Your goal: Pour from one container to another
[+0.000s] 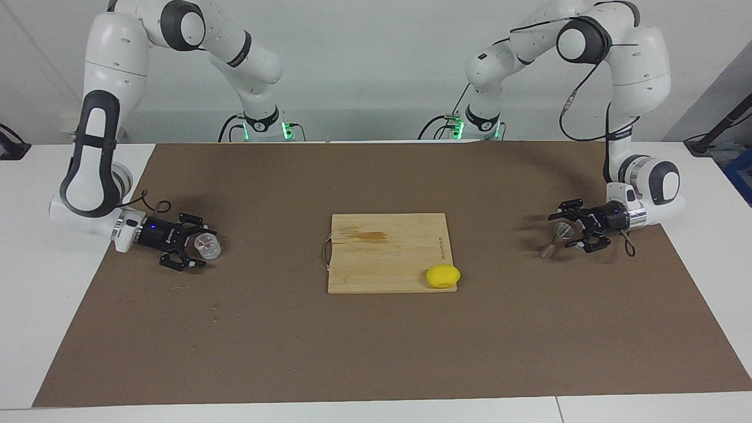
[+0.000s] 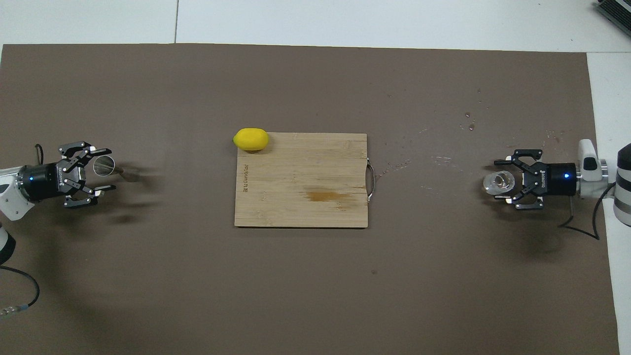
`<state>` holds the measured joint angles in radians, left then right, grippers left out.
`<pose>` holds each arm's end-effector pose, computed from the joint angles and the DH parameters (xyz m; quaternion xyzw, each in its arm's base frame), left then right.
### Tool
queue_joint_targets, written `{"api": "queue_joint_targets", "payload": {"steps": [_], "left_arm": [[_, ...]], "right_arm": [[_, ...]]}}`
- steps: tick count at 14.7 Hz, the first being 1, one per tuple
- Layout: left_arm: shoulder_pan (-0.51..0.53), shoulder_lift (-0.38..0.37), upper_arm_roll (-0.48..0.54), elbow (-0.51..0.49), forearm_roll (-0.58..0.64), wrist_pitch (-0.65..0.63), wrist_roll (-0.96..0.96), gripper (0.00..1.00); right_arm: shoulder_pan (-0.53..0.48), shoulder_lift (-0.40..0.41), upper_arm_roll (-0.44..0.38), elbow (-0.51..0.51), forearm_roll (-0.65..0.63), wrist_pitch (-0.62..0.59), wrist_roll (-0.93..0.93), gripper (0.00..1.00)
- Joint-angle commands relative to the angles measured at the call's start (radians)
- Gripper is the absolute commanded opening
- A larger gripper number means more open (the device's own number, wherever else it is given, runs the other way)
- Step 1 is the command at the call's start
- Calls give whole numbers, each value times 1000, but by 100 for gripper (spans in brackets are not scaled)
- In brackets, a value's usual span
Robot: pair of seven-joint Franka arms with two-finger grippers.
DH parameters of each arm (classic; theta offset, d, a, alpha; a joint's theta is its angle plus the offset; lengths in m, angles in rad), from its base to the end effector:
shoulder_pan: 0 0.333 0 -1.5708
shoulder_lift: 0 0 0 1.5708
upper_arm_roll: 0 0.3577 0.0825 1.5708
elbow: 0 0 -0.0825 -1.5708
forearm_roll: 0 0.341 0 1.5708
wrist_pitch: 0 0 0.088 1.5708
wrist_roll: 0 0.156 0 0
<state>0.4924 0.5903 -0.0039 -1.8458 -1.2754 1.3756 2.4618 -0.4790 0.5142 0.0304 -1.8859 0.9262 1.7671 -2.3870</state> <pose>0.5622 0.1148 0.3037 0.5450 -0.4698 0.5217 0.4583 0.5494 -0.1453 0.2686 -0.6596 -0.5744 -0.3490 0.3363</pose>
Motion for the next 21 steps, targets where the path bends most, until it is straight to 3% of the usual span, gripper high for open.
{"api": "queue_joint_targets", "payload": {"steps": [1, 4, 12, 14, 21], "left_arm": [[-1, -1, 2, -15, -21, -20, 28, 86], [-1, -1, 2, -15, -21, -20, 26, 83], [-6, -1, 2, -15, -21, -13, 28, 58], [-9, -1, 2, -15, -21, -12, 28, 55], [-18, -1, 2, -15, -28, -9, 28, 16]], "right_arm": [[-16, 0, 3, -1, 11, -29, -21, 94], [-18, -2, -1, 4, 7, -52, -23, 94], [-24, -3, -1, 19, -16, -52, -24, 93], [-23, -3, 0, 19, -17, -49, -26, 93], [-9, -2, 2, 14, -6, -38, -27, 93]]}}
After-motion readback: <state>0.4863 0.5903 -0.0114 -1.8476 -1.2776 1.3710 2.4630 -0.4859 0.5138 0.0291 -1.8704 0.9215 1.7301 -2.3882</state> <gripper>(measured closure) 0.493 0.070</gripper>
